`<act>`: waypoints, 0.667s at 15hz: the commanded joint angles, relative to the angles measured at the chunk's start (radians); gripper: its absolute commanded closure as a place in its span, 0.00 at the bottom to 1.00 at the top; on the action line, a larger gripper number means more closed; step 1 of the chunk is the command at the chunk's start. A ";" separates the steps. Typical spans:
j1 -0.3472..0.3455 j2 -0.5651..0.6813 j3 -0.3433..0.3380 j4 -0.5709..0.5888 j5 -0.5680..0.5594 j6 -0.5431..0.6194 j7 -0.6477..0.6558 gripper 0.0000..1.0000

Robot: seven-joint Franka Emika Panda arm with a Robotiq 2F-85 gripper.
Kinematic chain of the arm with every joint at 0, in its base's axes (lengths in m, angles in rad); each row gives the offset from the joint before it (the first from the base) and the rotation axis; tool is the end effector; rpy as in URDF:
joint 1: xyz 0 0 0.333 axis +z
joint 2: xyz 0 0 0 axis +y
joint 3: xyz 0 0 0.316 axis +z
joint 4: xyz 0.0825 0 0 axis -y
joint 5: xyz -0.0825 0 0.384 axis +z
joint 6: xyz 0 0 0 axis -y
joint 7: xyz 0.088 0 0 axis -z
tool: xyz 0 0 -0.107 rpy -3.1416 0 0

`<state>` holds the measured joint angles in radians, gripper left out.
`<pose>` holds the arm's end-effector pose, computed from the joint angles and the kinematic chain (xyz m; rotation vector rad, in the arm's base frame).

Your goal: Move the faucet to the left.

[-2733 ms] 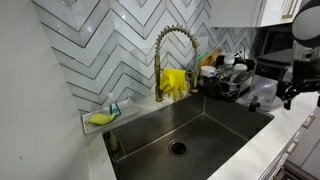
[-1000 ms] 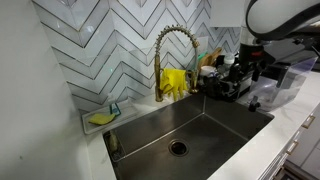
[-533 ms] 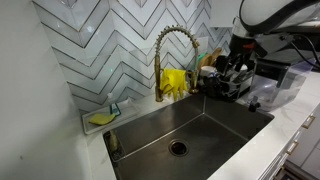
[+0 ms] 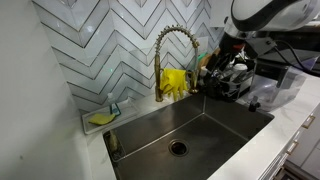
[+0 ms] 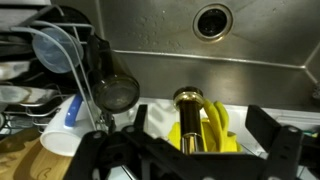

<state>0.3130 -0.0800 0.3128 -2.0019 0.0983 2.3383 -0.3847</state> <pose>0.4589 0.3390 0.5355 -2.6356 -1.3742 -0.6072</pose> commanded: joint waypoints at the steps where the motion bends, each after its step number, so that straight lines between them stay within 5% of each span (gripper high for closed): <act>1: 0.022 0.053 -0.008 0.000 0.113 0.096 -0.132 0.00; 10: -0.009 0.186 0.026 0.039 0.458 0.200 -0.476 0.00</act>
<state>0.3222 0.0636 0.3180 -1.9869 0.4598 2.5156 -0.7571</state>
